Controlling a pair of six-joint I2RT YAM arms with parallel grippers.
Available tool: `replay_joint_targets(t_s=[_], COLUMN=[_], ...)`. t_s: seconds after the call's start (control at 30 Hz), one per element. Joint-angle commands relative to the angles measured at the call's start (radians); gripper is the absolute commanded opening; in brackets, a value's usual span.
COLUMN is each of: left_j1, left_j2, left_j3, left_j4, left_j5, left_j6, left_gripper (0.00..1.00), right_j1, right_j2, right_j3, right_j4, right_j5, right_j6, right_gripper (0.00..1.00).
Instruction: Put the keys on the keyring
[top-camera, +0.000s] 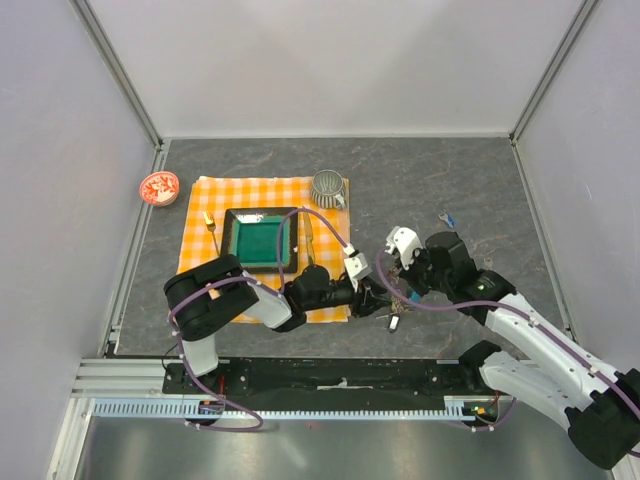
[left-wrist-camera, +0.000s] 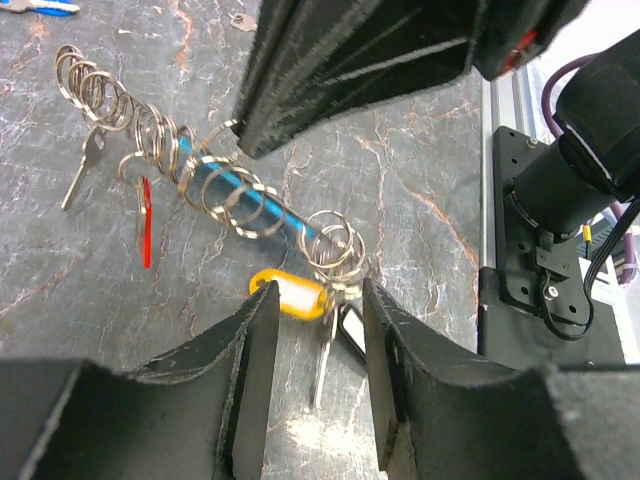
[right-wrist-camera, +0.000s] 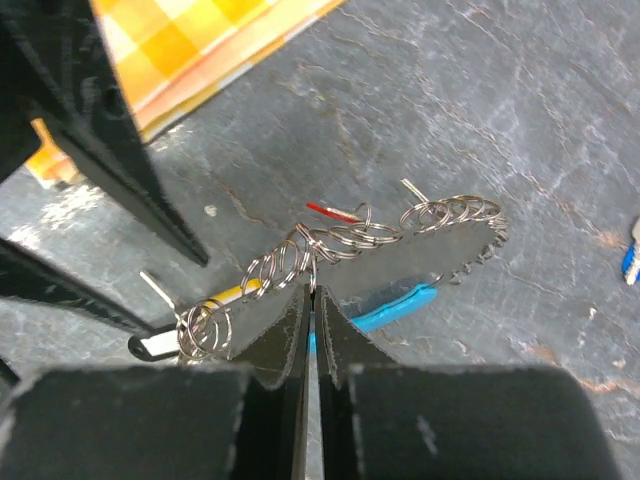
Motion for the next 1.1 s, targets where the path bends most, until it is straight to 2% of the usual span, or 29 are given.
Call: replay_joint_targets(t_s=[0.0,0.1,0.23,0.47,0.57,0.77,0.83,0.93,0.97,1.07], left_j1=[0.001,0.001,0.001,-0.001,0.001,-0.001,0.001,0.001,-0.001,-0.001], left_j2=[-0.02,-0.059,-0.137,-0.208,-0.218,-0.225,-0.225,-0.21,-0.202,-0.158], left_j3=[-0.026,-0.058,-0.077,-0.078,-0.072,-0.043,-0.029,0.006,0.028,0.077], left_j4=[0.065,0.058,-0.039,-0.188,-0.215,-0.293,-0.333,-0.381,-0.387,-0.409], left_j5=[-0.038,-0.083,-0.144,-0.222,-0.232,-0.241,-0.261,-0.275,-0.272,-0.268], left_j6=[-0.028,-0.025,0.02,0.048,0.045,0.038,0.013,-0.038,-0.055,-0.121], left_gripper=[0.45,0.45,0.45,0.45,0.45,0.45,0.45,0.45,0.45,0.45], right_j1=[0.004,0.004,0.004,0.004,0.004,-0.002,-0.003,-0.003,-0.005,-0.008], right_j2=[0.055,0.157,0.299,0.517,0.576,0.593,0.57,0.472,0.453,0.366], right_j3=[0.023,0.075,0.159,0.207,0.219,0.238,0.245,0.249,0.25,0.239], right_j4=[0.064,0.061,0.062,0.085,0.067,0.038,0.033,0.03,0.025,0.013], right_j5=[0.135,0.194,0.238,0.35,0.43,0.481,0.481,0.45,0.453,0.497], right_j6=[0.026,0.081,0.182,0.322,0.381,0.455,0.48,0.523,0.549,0.582], right_gripper=[0.08,0.09,0.11,0.13,0.15,0.17,0.21,0.36,0.45,0.58])
